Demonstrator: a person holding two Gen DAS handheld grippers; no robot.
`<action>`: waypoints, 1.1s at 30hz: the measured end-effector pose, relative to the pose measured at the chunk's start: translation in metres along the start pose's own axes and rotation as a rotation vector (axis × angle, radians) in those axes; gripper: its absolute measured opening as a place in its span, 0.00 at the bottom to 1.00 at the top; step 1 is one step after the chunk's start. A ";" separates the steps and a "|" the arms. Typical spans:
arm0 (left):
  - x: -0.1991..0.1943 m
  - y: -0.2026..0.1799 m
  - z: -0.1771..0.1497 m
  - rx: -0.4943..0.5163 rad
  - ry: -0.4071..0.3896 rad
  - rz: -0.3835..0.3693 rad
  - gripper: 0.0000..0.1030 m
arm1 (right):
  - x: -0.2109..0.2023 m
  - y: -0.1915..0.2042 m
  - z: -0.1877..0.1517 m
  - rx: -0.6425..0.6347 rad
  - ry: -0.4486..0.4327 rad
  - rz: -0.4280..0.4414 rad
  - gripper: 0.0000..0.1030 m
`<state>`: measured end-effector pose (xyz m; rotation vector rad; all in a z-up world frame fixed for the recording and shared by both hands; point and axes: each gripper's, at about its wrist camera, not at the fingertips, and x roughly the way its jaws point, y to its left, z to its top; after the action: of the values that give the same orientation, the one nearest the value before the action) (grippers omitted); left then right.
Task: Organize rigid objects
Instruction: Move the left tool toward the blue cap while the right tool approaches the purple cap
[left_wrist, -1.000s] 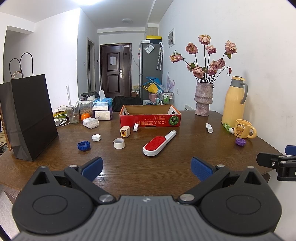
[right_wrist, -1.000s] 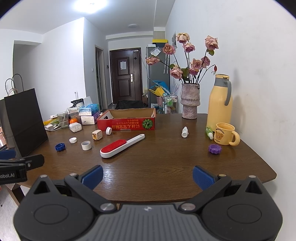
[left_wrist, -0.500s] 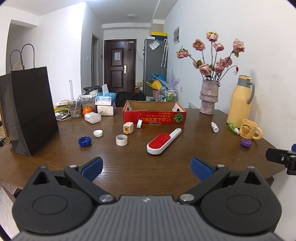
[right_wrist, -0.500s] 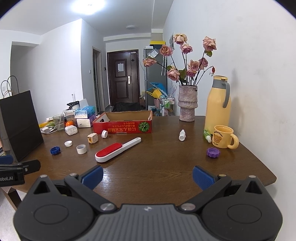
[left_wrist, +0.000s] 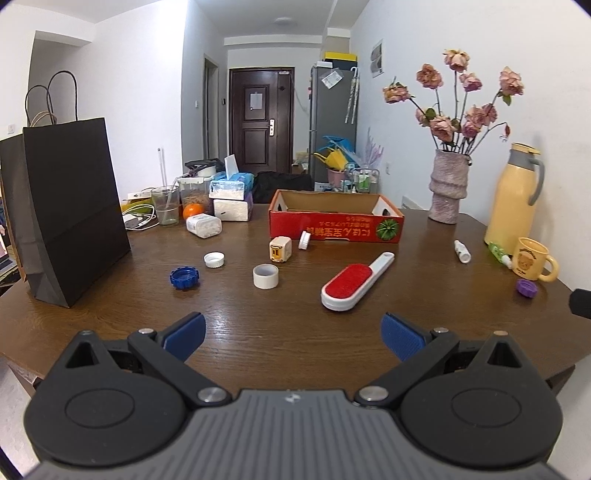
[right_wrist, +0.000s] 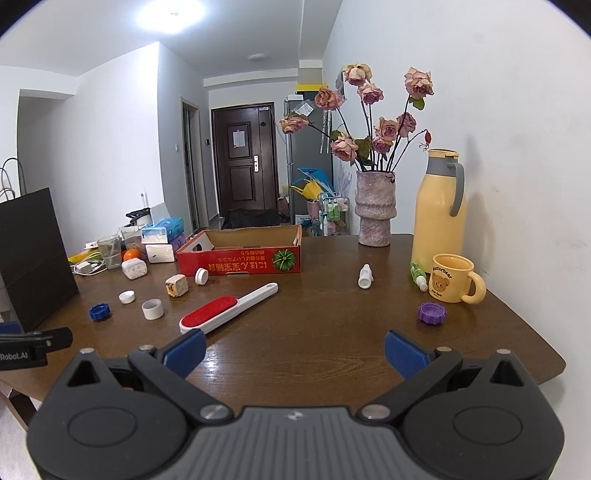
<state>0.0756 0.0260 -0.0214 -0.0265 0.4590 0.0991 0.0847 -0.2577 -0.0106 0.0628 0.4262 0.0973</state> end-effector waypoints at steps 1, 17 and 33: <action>0.004 0.001 0.002 -0.001 -0.001 0.004 1.00 | 0.004 -0.002 0.001 0.003 0.001 -0.002 1.00; 0.068 0.004 0.022 -0.010 0.001 0.025 1.00 | 0.065 -0.032 0.011 0.032 -0.003 -0.050 1.00; 0.140 0.032 0.031 -0.047 0.017 0.109 1.00 | 0.148 -0.081 0.012 0.034 0.007 -0.141 1.00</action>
<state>0.2105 0.0715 -0.0560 -0.0484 0.4750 0.2164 0.2303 -0.3228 -0.0667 0.0656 0.4383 -0.0483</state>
